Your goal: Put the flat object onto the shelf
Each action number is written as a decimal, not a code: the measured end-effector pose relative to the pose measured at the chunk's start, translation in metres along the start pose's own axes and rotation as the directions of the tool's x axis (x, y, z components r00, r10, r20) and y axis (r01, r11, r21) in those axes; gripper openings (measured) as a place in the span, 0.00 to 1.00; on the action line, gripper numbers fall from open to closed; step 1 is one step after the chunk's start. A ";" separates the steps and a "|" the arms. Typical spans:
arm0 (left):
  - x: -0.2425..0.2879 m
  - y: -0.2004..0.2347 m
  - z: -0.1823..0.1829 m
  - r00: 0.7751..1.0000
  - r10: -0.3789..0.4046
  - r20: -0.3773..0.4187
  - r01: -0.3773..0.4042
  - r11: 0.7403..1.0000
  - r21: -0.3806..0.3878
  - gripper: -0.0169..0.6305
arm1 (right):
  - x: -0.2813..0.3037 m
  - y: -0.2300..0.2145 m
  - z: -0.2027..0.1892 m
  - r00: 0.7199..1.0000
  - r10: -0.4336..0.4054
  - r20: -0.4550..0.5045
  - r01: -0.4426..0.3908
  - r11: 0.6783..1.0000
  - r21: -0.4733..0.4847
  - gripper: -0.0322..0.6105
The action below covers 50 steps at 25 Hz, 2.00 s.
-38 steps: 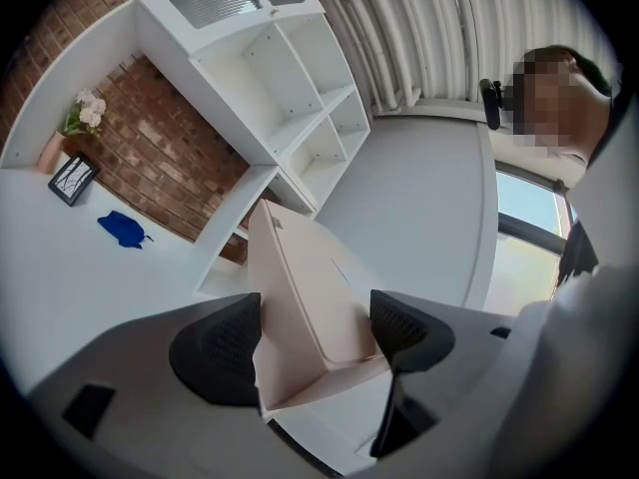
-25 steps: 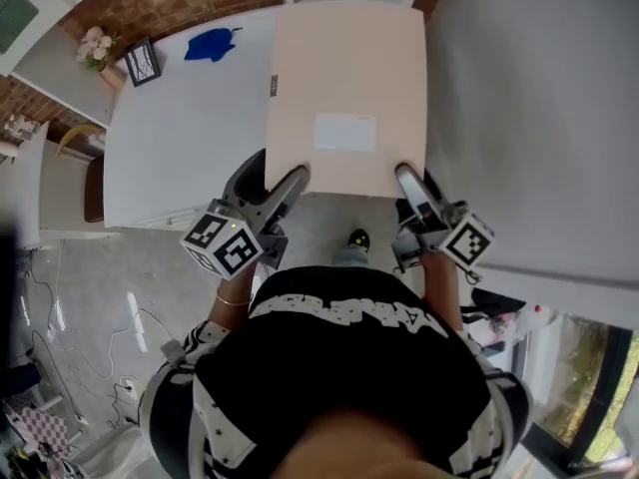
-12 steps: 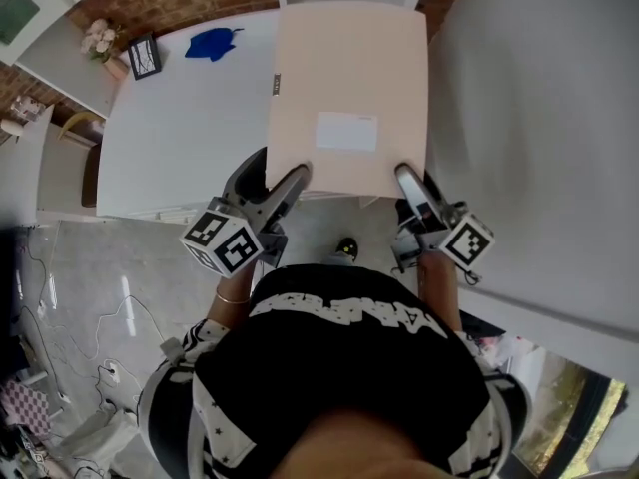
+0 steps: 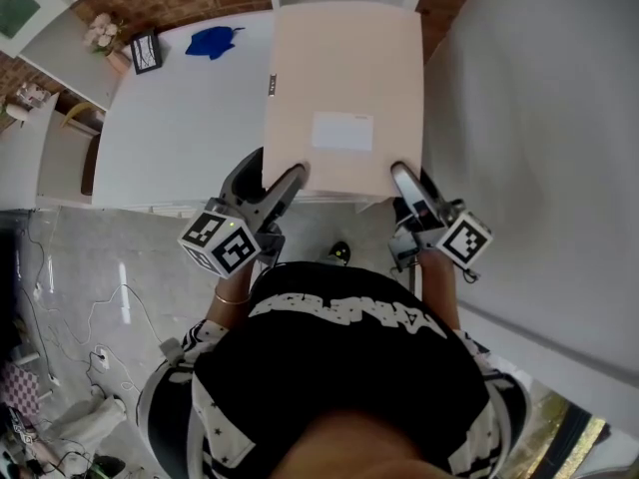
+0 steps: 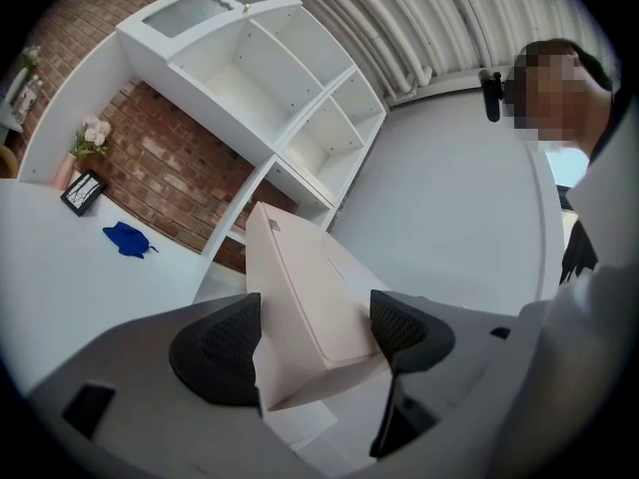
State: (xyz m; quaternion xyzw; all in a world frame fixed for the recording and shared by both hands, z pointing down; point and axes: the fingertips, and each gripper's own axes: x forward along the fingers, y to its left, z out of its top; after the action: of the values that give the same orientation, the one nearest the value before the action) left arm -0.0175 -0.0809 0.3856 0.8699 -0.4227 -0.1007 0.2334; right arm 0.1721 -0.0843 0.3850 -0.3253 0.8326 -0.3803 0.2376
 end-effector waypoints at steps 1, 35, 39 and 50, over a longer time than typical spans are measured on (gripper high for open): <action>0.001 -0.001 -0.001 1.000 0.005 0.002 -0.005 1.000 0.000 0.58 | 0.000 -0.002 0.001 1.000 0.002 -0.004 -0.002 1.000 0.003 0.63; 0.059 0.045 0.020 1.000 0.000 -0.004 0.000 1.000 0.007 0.58 | 0.061 -0.045 0.034 1.000 -0.007 -0.028 0.007 1.000 -0.002 0.63; 0.065 0.048 0.020 1.000 0.003 -0.003 -0.003 1.000 0.007 0.58 | 0.065 -0.051 0.037 0.999 -0.013 -0.036 0.013 1.000 0.009 0.63; 0.086 0.062 0.022 1.000 0.017 -0.001 -0.017 1.000 -0.003 0.58 | 0.083 -0.072 0.048 0.998 -0.018 -0.058 0.019 1.000 0.020 0.63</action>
State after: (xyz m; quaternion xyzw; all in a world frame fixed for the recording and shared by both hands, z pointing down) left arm -0.0153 -0.1886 0.3986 0.8659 -0.4299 -0.0990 0.2359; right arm 0.1727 -0.2034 0.4003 -0.3193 0.8322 -0.4001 0.2131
